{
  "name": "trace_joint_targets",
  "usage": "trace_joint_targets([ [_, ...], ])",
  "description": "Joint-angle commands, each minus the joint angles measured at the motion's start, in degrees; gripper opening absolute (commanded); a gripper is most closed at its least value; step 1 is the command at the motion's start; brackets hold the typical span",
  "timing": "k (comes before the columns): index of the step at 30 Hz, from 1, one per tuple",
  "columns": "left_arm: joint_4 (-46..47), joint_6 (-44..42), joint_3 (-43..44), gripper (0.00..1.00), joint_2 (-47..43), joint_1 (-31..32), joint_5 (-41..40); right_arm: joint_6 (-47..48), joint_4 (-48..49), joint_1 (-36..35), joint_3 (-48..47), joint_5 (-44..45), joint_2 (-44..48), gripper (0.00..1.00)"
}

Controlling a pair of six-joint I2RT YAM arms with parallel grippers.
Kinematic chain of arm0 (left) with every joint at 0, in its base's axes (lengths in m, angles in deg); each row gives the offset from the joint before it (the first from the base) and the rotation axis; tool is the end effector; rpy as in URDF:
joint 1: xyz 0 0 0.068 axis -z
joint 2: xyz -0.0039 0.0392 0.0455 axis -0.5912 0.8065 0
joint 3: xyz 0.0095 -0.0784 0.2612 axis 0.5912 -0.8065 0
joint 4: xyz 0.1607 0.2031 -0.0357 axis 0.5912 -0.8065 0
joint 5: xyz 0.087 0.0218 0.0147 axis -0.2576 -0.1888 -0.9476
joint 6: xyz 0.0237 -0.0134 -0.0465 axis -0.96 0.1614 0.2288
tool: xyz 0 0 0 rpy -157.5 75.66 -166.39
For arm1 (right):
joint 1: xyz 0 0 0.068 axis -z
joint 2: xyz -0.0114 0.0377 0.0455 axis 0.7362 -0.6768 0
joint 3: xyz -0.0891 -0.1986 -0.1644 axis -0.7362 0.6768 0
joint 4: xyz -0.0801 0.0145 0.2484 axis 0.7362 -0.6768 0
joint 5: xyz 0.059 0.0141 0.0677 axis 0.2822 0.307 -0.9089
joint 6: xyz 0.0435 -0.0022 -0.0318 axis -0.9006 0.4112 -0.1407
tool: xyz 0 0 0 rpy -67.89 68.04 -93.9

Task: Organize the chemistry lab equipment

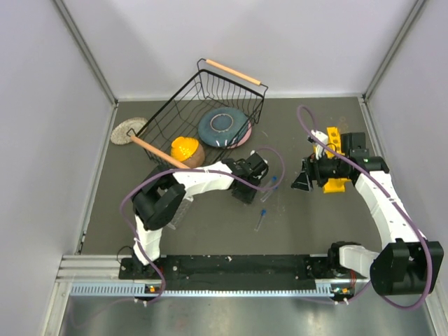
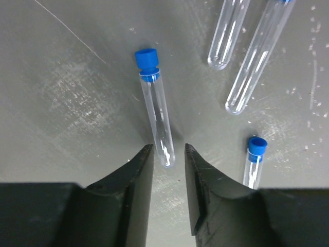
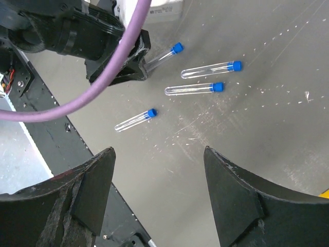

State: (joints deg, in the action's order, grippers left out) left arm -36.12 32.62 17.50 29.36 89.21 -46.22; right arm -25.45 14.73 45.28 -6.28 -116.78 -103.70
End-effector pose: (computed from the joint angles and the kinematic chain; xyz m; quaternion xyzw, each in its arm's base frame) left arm 0.2388 -0.3145 0.1733 0.2334 0.9509 -0.1143 0.1682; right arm 0.2122 0.0337 0.2806 -0.2642 0.8498 0.3399 0.3041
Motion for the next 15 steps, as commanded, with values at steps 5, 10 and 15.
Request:
trace_joint_targets([
  [5,-0.73,-0.80,0.53,0.26,1.04,-0.06,-2.85,-0.55,2.42,-0.50,-0.54,-2.45,1.56,0.70],
  [10,2.42,-0.63,-2.35,0.10,-1.15,-0.06,-2.25,-0.64,2.25,-0.42,-0.19,-3.16,1.56,0.70],
  [15,15.56,2.09,-11.76,0.05,-12.83,-0.06,1.27,-1.25,2.07,-0.42,0.60,-6.40,1.38,0.70],
])
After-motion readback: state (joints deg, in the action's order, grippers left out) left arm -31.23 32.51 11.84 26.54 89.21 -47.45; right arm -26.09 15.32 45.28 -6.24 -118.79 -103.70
